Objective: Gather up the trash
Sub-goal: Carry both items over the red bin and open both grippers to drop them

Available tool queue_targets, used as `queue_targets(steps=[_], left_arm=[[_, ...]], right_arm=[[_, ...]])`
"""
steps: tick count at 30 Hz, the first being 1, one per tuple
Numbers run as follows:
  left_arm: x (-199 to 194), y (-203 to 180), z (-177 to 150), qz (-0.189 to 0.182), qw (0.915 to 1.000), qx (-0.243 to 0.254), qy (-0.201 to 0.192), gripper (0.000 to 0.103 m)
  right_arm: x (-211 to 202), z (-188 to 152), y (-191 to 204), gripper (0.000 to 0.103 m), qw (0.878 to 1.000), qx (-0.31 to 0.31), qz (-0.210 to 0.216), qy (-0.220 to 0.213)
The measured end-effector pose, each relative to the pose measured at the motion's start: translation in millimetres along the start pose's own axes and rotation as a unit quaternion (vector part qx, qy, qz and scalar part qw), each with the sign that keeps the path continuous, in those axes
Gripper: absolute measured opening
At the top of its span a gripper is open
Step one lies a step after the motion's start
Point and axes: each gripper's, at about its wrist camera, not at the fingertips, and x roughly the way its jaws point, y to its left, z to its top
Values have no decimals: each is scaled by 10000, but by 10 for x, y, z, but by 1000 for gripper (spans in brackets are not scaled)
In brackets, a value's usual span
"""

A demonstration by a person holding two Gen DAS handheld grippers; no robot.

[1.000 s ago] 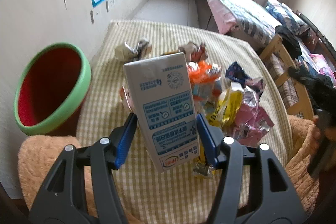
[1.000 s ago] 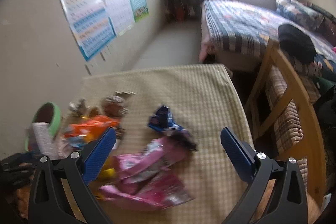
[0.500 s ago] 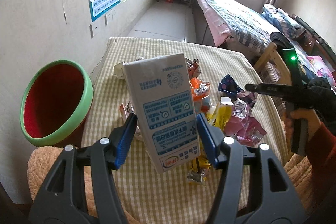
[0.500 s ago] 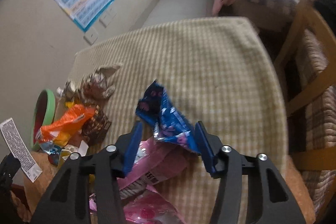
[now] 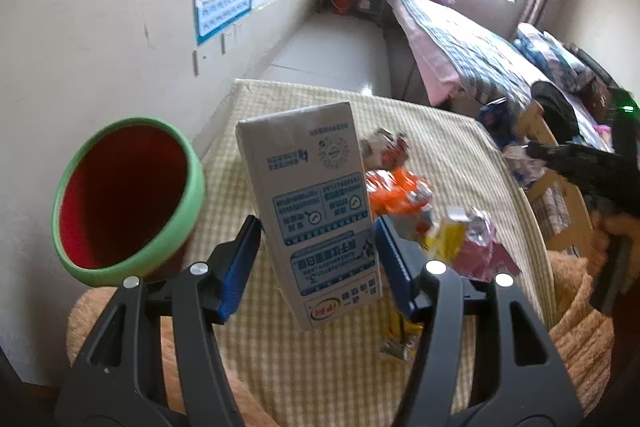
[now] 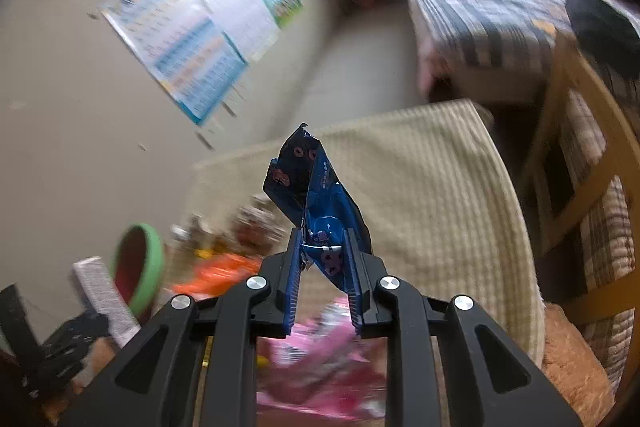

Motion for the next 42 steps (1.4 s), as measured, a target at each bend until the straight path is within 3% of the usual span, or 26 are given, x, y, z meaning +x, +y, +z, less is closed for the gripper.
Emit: queue_targets(steps=[4, 8, 15, 21, 27, 40, 42], left_arm=[[-86, 227, 47, 186, 9995, -188, -163, 57], [-179, 550, 95, 414, 9977, -443, -303, 57], [-246, 1199, 149, 943, 9922, -728, -359, 57], [-184, 1693, 158, 1431, 9860, -814, -250, 57], [-32, 2025, 133, 1507, 9839, -957, -16, 57], [179, 2247, 144, 1498, 9832, -1036, 136, 57], [188, 2262, 145, 1556, 9820, -1060, 128, 57]], right_arm=[[-76, -11, 448, 20, 9990, -184, 324, -227], [57, -48, 912, 20, 9969, -362, 693, -125], [577, -187, 1831, 20, 9872, -751, 1341, 423], [1079, -320, 2512, 20, 9767, -1031, 1625, 949], [1481, -422, 2895, 20, 9711, -1116, 1674, 1283], [1661, -367, 3287, 23, 9688, -1278, 1645, 1343], [1679, -359, 3290, 35, 9684, -1238, 1682, 1361]])
